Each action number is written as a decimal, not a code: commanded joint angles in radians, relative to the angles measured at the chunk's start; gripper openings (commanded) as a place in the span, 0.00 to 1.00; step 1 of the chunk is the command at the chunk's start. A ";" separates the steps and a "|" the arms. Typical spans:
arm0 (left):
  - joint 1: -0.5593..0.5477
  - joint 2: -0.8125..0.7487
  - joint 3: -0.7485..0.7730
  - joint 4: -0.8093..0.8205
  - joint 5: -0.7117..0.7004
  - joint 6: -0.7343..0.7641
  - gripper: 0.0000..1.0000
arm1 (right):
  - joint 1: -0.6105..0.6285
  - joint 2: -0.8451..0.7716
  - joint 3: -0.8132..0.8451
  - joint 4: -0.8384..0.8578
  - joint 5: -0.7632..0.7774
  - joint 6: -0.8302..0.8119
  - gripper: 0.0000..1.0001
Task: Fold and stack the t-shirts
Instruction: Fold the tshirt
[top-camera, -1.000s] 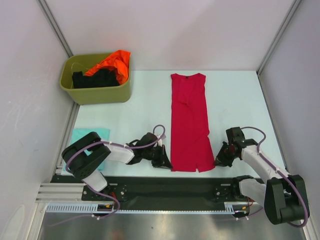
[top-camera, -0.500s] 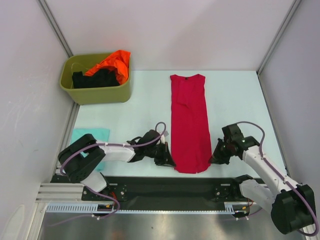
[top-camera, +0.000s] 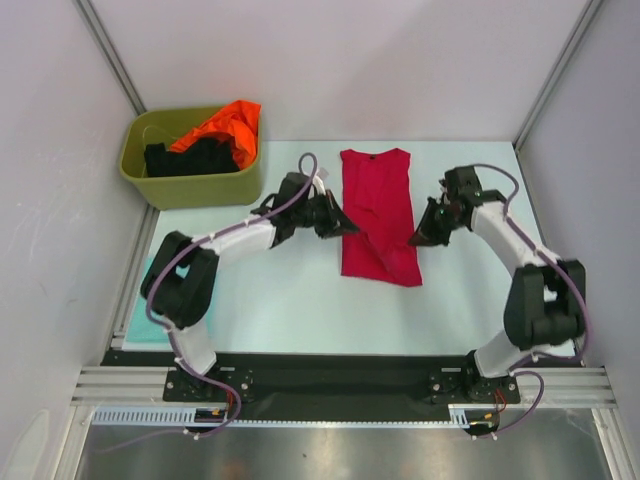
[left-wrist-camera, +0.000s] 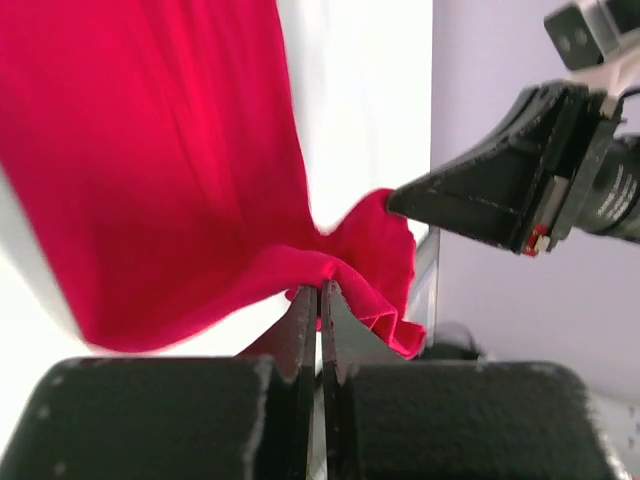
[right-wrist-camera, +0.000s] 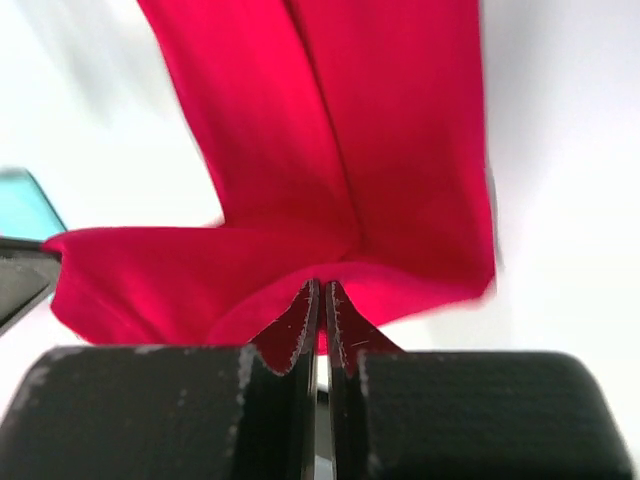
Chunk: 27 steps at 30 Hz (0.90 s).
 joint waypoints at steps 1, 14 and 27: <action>0.063 0.110 0.138 -0.038 0.042 0.057 0.01 | -0.041 0.136 0.150 0.059 -0.053 -0.070 0.02; 0.165 0.417 0.384 0.061 0.098 -0.032 0.00 | -0.101 0.597 0.654 0.005 -0.134 -0.159 0.03; 0.186 0.495 0.453 0.040 0.072 -0.056 0.00 | -0.141 0.737 0.763 -0.033 -0.220 -0.185 0.12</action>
